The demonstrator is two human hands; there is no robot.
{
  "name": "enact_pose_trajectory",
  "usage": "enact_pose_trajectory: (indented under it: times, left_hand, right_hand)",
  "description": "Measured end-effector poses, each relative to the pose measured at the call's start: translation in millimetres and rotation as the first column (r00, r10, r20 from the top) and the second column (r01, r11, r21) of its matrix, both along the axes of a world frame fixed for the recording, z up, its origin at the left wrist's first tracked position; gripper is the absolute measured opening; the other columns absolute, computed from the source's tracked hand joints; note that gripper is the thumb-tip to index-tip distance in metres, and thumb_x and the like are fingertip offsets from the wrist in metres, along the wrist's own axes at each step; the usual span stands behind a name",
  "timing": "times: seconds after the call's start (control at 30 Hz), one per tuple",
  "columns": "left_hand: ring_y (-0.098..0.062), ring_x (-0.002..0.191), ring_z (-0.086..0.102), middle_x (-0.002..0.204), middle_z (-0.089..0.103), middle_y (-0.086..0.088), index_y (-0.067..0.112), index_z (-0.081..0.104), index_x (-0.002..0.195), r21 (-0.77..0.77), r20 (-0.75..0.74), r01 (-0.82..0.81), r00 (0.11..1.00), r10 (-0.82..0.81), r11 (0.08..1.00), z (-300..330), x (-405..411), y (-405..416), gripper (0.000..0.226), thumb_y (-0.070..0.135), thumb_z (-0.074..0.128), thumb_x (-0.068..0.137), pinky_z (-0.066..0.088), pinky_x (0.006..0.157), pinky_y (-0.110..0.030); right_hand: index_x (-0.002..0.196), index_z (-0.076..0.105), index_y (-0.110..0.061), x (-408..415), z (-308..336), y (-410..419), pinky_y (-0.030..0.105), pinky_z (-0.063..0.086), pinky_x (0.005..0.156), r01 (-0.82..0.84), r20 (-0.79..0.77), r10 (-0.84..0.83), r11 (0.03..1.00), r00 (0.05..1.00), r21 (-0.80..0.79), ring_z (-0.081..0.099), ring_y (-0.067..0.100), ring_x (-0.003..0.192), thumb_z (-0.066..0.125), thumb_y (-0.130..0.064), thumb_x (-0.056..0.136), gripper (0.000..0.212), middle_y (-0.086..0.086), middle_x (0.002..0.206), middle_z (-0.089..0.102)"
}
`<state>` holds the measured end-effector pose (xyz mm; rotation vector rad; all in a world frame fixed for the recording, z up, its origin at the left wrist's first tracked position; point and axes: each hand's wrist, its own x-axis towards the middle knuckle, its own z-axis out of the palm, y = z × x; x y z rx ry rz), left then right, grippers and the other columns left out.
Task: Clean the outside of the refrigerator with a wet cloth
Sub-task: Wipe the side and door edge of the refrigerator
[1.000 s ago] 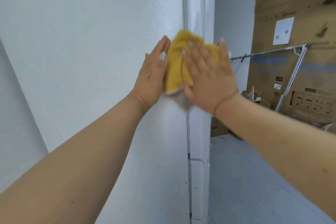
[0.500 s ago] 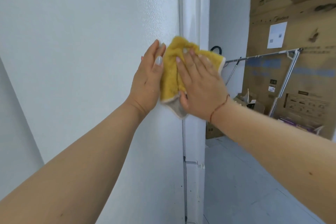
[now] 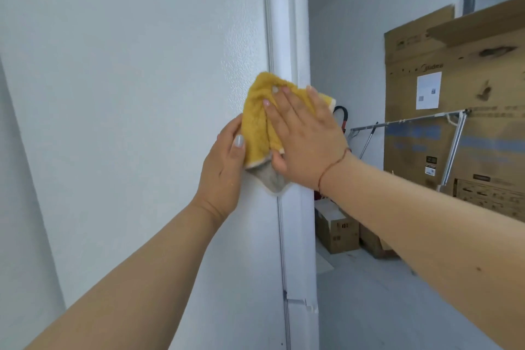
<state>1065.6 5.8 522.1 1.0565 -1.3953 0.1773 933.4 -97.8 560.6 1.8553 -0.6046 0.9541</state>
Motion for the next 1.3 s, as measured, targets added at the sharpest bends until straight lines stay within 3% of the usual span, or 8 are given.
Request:
enact_pose_trajectory:
  times: [0.1, 0.33, 0.47, 0.6, 0.77, 0.9, 1.07, 1.3]
  left_hand:
    - [0.003, 0.125, 0.049, 0.13, 0.057, 0.021, 0.03, 0.051, 0.133, -0.041, -0.015, 0.032, 0.999, -0.033, 0.999, 10.3, -9.1, 2.3, 0.04, 0.042, 0.028, 0.102, 0.037, 0.1, -0.012]
    - [0.0, 0.122, 0.054, 0.127, 0.062, 0.014, 0.022, 0.056, 0.131, -0.068, -0.067, -0.005, 0.998, 0.001, 0.998, 5.0, -14.9, 8.2, 0.042, 0.035, 0.026, 0.104, 0.04, 0.099, -0.014]
    - [0.006, 0.119, 0.053, 0.12, 0.06, 0.029, 0.031, 0.055, 0.126, -0.075, -0.058, -0.142, 0.989, 0.138, 0.987, -25.0, -14.8, 13.0, 0.034, 0.034, 0.03, 0.103, 0.038, 0.098, -0.012]
    - [-0.002, 0.129, 0.047, 0.136, 0.057, 0.008, 0.018, 0.053, 0.137, -0.01, -0.086, -0.296, 0.952, 0.294, 0.955, -69.0, -10.2, 15.9, 0.058, 0.051, 0.03, 0.095, 0.035, 0.11, -0.022]
    - [-0.001, 0.13, 0.044, 0.139, 0.054, 0.008, 0.018, 0.055, 0.136, 0.057, -0.109, -0.378, 0.918, 0.382, 0.924, -119.5, -13.8, 21.3, 0.06, 0.052, 0.028, 0.094, 0.033, 0.112, -0.026]
    - [0.002, 0.135, 0.039, 0.145, 0.049, 0.006, 0.022, 0.05, 0.138, 0.077, -0.093, -0.373, 0.921, 0.379, 0.925, -158.7, -17.5, 19.2, 0.054, 0.047, 0.029, 0.095, 0.029, 0.114, -0.025]
    - [-0.007, 0.139, 0.038, 0.148, 0.045, 0.001, 0.022, 0.045, 0.139, 0.026, -0.053, -0.368, 0.928, 0.368, 0.93, -198.0, -19.7, 11.0, 0.048, 0.04, 0.029, 0.097, 0.03, 0.116, -0.035]
    - [-0.005, 0.137, 0.04, 0.145, 0.047, 0.006, 0.022, 0.045, 0.138, -0.038, -0.115, -0.316, 0.944, 0.31, 0.948, -261.5, -15.6, 8.3, 0.047, 0.039, 0.028, 0.098, 0.031, 0.115, -0.033]
  right_hand:
    - [0.148, 0.029, -0.008, 1.7, 26.1, -0.1, 0.049, 0.004, 0.116, 0.039, -0.005, -0.039, 0.999, 0.999, 0.013, 0.026, 0.03, 0.142, 0.024, -0.049, 0.082, 0.078, 0.017, 0.153, 0.029]
    - [0.151, 0.019, -0.007, 2.8, 17.8, 1.7, 0.051, -0.001, 0.116, -0.012, 0.002, 0.012, 1.0, 1.0, 0.025, 0.015, 0.031, 0.146, 0.018, -0.052, 0.087, 0.078, 0.019, 0.157, 0.017]
    - [0.15, 0.02, -0.005, 0.8, -30.9, 2.2, 0.052, 0.001, 0.116, -0.077, -0.023, 0.078, 0.996, 0.997, 0.036, 0.016, 0.034, 0.145, 0.026, -0.054, 0.088, 0.079, 0.021, 0.156, 0.017]
    - [0.15, 0.019, -0.004, -5.7, -92.1, 0.4, 0.051, 0.0, 0.118, -0.15, -0.088, 0.156, 0.986, 0.984, 0.068, 0.013, 0.036, 0.145, 0.038, -0.049, 0.089, 0.078, 0.023, 0.156, 0.016]
    - [0.15, 0.019, -0.004, -9.5, -159.9, -0.1, 0.049, 0.005, 0.117, -0.117, -0.147, 0.124, 0.992, 0.981, 0.055, 0.018, 0.036, 0.144, 0.032, -0.044, 0.094, 0.071, 0.023, 0.155, 0.018]
    - [0.15, 0.02, -0.004, -9.6, -204.1, 0.7, 0.046, 0.005, 0.118, -0.102, -0.153, 0.108, 0.994, 0.982, 0.046, 0.02, 0.034, 0.144, 0.03, -0.041, 0.097, 0.066, 0.021, 0.155, 0.021]
    - [0.149, 0.024, -0.002, -10.0, -261.5, 3.3, 0.046, 0.005, 0.118, -0.119, -0.141, 0.127, 0.991, 0.982, 0.066, 0.022, 0.035, 0.143, 0.032, -0.039, 0.097, 0.065, 0.022, 0.154, 0.023]
    - [0.147, 0.033, -0.008, -4.9, -351.6, 9.1, 0.047, 0.007, 0.119, -0.178, -0.084, 0.185, 0.98, 0.979, 0.092, 0.025, 0.035, 0.142, 0.046, -0.035, 0.091, 0.063, 0.021, 0.152, 0.027]
